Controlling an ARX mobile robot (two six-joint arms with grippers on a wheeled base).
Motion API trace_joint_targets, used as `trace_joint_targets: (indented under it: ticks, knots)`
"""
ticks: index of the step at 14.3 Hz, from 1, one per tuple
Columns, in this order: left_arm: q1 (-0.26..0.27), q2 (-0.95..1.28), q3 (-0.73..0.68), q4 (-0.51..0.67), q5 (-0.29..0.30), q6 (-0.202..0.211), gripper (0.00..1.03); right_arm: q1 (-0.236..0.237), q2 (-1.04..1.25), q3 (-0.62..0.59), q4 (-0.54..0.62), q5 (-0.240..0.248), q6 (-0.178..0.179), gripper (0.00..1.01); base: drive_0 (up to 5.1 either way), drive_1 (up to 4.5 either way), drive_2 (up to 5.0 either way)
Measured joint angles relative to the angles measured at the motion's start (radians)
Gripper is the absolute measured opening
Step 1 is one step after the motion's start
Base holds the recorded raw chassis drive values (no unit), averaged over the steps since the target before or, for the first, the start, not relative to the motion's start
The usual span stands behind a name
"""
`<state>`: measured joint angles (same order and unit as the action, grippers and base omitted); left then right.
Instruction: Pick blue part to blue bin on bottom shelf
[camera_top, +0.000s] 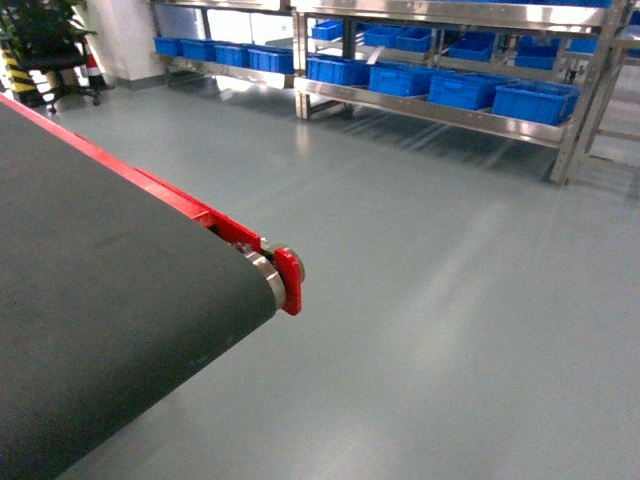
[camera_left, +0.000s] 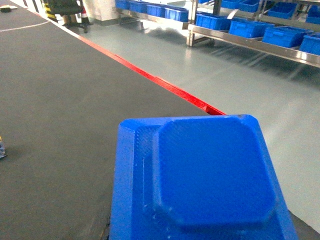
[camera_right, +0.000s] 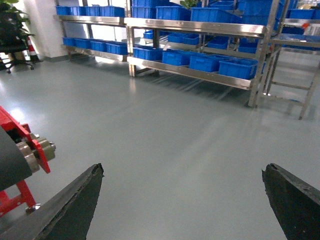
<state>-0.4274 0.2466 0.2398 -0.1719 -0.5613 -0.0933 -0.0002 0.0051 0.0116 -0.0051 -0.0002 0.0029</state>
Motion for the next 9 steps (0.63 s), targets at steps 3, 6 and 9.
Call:
trace_joint_targets:
  ticks: [3, 6, 9]
  knots:
    - [0.000, 0.000, 0.000, 0.000, 0.000, 0.000, 0.43, 0.000, 0.000, 0.000, 0.000, 0.000, 0.000, 0.98, -1.7, -1.70, -1.7]
    - [0.000, 0.000, 0.000, 0.000, 0.000, 0.000, 0.43, 0.000, 0.000, 0.000, 0.000, 0.000, 0.000, 0.98, -1.6, -1.59, -1.6]
    - [0.000, 0.000, 0.000, 0.000, 0.000, 0.000, 0.43, 0.000, 0.000, 0.000, 0.000, 0.000, 0.000, 0.98, -1.7, -1.68, -1.7]
